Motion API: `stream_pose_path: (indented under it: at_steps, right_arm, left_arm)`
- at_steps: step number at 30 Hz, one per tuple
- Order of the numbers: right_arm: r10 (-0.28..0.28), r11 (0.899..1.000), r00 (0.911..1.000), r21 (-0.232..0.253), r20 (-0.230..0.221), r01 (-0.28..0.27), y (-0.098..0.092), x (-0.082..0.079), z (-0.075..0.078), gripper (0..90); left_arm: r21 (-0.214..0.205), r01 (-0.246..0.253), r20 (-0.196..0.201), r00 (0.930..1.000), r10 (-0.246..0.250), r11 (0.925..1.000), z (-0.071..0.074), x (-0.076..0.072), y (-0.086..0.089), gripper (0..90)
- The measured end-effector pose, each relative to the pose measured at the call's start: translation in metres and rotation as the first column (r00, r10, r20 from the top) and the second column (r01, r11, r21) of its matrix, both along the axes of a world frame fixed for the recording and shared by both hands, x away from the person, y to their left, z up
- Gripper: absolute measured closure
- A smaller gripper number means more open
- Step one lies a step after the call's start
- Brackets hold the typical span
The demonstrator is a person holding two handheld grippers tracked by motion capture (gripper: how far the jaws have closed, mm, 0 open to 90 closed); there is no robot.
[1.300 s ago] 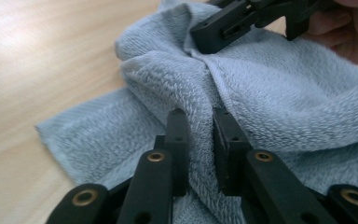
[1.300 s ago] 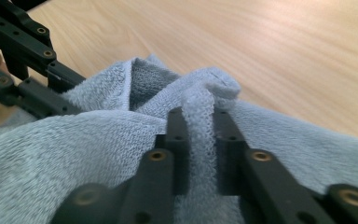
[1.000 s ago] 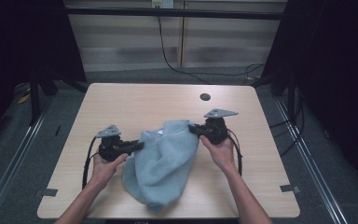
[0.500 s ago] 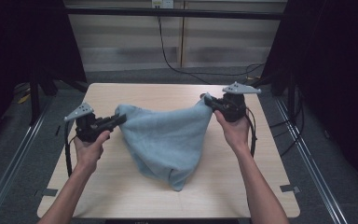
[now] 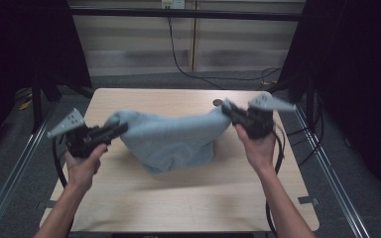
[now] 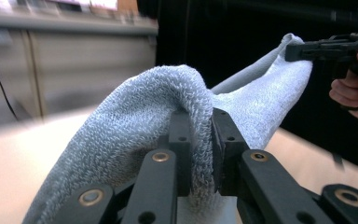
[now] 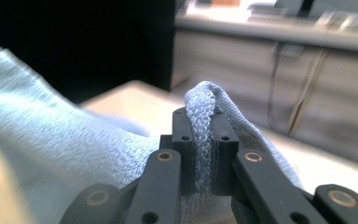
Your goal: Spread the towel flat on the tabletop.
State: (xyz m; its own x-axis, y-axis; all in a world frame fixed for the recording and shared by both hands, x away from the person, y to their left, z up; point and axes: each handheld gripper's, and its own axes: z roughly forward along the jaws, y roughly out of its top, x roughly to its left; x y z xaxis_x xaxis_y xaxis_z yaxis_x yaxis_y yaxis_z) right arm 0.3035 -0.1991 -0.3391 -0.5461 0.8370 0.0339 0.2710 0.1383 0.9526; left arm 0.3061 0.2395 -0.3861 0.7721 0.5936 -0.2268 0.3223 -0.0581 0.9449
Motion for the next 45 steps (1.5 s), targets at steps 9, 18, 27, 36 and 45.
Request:
stream_pose_path:
  at_steps: [9,18,27,36,45]
  right_arm:
    - [0.025,0.997,0.9586,-0.068,-0.284,-0.046,-0.014,-0.083,-0.126,79.8]
    - [-0.023,0.999,0.9711,-0.035,-0.238,0.015,-0.038,-0.106,-0.108,54.1]
    - [-0.03,0.995,0.9683,-0.097,-0.248,0.006,-0.03,-0.044,-0.108,57.9]
    - [-0.12,0.983,0.9231,-0.171,-0.365,0.061,-0.036,0.023,-0.158,44.2]
    - [-0.259,0.946,0.903,-0.279,-0.343,0.165,-0.05,0.015,-0.156,79.4]
  left_arm:
    - [0.133,0.134,-0.217,0.9706,-0.103,0.982,-0.079,-0.047,-0.012,77.1]
    - [0.068,0.139,-0.165,0.9783,-0.126,0.9879,-0.058,-0.046,-0.006,56.9]
    - [0.129,0.104,-0.118,0.9891,-0.089,0.9862,-0.047,0.014,-0.023,56.0]
    - [0.266,0.105,-0.264,0.9641,-0.032,0.9582,-0.102,0.062,-0.064,34.5]
    - [0.422,0.11,-0.236,0.9718,-0.008,0.9001,-0.105,0.041,-0.058,74.2]
